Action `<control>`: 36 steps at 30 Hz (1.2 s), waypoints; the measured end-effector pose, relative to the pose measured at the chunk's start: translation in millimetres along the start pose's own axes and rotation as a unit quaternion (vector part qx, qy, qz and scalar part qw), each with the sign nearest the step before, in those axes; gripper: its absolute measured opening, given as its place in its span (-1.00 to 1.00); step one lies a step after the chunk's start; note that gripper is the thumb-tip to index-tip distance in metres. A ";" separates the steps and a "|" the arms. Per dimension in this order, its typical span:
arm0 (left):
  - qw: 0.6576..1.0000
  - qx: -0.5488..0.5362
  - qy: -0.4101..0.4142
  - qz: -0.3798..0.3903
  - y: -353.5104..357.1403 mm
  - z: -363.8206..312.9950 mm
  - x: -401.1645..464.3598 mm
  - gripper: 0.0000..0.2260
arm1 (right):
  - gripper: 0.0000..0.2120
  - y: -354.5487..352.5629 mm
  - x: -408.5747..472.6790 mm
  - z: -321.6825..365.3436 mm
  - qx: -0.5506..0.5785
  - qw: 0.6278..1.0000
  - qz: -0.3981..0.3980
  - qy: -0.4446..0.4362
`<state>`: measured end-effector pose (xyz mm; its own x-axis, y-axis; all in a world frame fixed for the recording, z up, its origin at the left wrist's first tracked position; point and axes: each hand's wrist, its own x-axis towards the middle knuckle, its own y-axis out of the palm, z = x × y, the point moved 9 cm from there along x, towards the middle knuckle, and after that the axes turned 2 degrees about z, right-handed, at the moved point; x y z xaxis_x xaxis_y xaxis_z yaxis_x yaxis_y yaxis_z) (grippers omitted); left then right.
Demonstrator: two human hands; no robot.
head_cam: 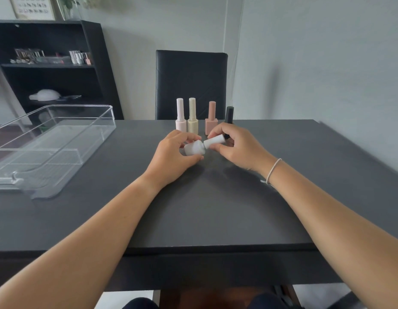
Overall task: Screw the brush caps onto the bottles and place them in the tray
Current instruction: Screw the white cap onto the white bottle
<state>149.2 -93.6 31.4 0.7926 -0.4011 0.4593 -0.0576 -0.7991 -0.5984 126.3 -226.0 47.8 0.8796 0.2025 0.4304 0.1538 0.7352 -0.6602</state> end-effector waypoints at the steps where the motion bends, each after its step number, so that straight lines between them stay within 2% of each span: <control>1: 1.000 0.001 0.000 0.000 0.2 0.0 -0.1 -0.70 | -0.91 -0.5 -0.2 -0.5 -0.006 1.000 -0.003 0.004; 4: 1.000 -0.001 0.000 0.001 -0.1 0.0 -0.1 -0.70 | -0.96 -2.4 -0.5 -1.5 -0.029 0.999 -0.012 0.010; 8: 1.000 0.000 0.001 0.003 0.2 -0.4 -0.1 -0.70 | -0.76 -4.4 -1.3 -3.4 -0.049 0.998 -0.021 0.022; 10: 1.000 -0.002 0.000 0.002 0.3 -0.5 -0.2 -0.70 | -0.73 -4.7 -1.5 -2.9 -0.046 0.998 -0.022 0.026; 15: 1.000 -0.001 -0.002 -0.002 -0.9 -0.4 -0.1 -0.70 | -0.93 1.2 -3.0 -0.5 0.025 0.999 0.015 0.025; 19: 1.000 -0.007 -0.003 -0.002 -1.0 -1.0 -0.5 -0.70 | -0.81 1.4 -3.6 -0.4 0.035 0.999 0.021 0.016; 24: 1.000 -0.008 -0.003 -0.004 -2.0 -1.3 -1.1 -0.70 | -0.98 -2.3 -1.9 -8.4 0.001 1.000 -0.001 0.031; 27: 1.000 -0.007 -0.003 -0.006 -2.5 -0.9 -1.0 -0.70 | -0.72 -4.6 -1.4 -11.8 -0.025 0.999 -0.011 0.044; 30: 1.000 -0.007 -0.001 -0.008 -2.3 -1.8 -1.1 -0.70 | -0.60 -3.8 -1.9 -12.0 -0.015 0.998 -0.007 0.052; 32: 1.000 -0.008 0.001 -0.009 -2.4 -2.4 -1.4 -0.69 | -0.64 -3.3 -2.7 -11.3 -0.002 0.999 -0.006 0.053; 36: 1.000 -0.009 0.002 -0.012 -3.6 -2.7 -1.4 -0.69 | -0.90 -5.6 -3.6 -7.5 0.018 0.999 -0.009 0.035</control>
<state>146.6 -91.3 34.8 0.7917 -0.3834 0.4755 -0.0496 -0.8163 -0.5755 125.7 -235.7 45.3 0.9059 0.1445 0.3981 0.1550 0.7615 -0.6293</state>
